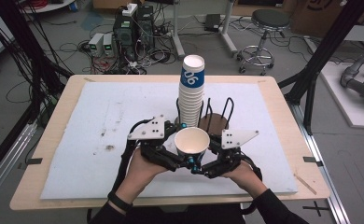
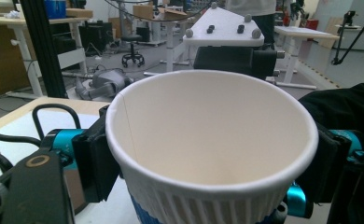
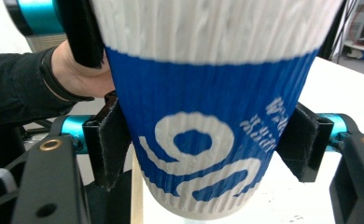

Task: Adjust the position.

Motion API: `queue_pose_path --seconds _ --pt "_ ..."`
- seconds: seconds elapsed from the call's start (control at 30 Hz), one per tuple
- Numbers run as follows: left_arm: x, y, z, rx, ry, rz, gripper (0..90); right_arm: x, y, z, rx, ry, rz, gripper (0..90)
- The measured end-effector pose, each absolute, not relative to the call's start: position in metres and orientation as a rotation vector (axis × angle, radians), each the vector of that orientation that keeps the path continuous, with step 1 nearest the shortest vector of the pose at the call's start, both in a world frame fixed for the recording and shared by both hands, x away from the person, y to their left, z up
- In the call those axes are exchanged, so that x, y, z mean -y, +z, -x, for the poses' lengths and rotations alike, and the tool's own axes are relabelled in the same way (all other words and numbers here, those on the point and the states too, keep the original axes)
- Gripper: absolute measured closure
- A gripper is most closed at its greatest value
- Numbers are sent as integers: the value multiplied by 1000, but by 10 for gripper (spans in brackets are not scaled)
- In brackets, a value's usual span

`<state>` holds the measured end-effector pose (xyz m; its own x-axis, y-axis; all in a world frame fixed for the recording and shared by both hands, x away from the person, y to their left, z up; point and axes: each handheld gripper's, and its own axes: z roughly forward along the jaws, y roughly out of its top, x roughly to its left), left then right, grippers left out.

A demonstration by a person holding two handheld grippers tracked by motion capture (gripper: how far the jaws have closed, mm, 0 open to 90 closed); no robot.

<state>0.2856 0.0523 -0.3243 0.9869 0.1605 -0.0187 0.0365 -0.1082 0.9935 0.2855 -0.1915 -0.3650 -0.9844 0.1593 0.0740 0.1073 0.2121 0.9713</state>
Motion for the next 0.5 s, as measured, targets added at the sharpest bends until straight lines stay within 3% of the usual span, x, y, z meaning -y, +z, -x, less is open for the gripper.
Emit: queue_pose_path --seconds 0.1,0.5 --pt "-57 -323 -287 -160 121 -1678 218 194 -365 -288 -2422 1917 -290 214" --pt "-79 -326 -296 -198 176 -1699 220 221 -357 -298 -2351 1877 -395 208"
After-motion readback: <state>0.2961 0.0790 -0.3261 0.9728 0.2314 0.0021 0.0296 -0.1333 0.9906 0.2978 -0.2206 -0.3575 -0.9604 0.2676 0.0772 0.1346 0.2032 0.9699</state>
